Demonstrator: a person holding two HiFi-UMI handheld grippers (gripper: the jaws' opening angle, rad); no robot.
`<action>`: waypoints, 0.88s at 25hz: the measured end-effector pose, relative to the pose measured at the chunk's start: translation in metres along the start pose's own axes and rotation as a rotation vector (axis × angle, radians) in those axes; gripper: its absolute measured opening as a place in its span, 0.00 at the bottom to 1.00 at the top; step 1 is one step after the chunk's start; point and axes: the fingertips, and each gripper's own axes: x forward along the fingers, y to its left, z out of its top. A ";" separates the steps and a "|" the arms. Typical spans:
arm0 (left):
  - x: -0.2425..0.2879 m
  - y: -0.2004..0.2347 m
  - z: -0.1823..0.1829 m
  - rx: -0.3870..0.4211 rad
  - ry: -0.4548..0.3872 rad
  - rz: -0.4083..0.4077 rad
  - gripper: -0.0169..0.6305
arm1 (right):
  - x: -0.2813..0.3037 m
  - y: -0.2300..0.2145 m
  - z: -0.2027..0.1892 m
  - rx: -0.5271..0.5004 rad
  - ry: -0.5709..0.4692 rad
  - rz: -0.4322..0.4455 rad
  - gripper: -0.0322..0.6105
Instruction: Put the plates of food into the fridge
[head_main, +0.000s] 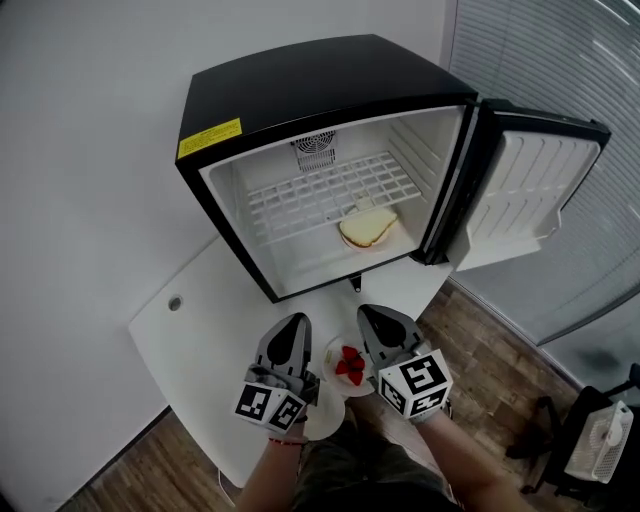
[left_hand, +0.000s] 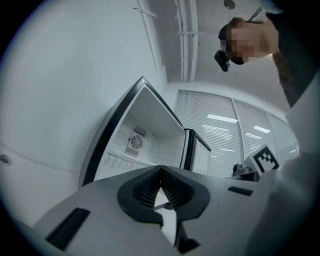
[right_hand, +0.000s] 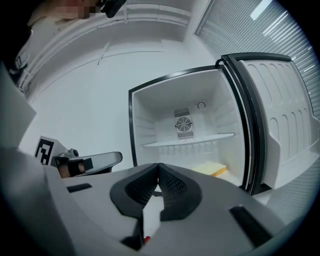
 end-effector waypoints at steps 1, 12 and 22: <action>-0.005 -0.004 0.000 0.003 0.001 0.006 0.04 | -0.005 0.006 -0.001 0.005 -0.001 0.012 0.06; -0.066 -0.054 -0.006 0.033 -0.003 0.056 0.04 | -0.063 0.049 -0.016 0.029 0.007 0.097 0.06; -0.109 -0.070 -0.014 0.052 -0.004 0.102 0.04 | -0.099 0.042 -0.066 0.101 0.109 0.025 0.06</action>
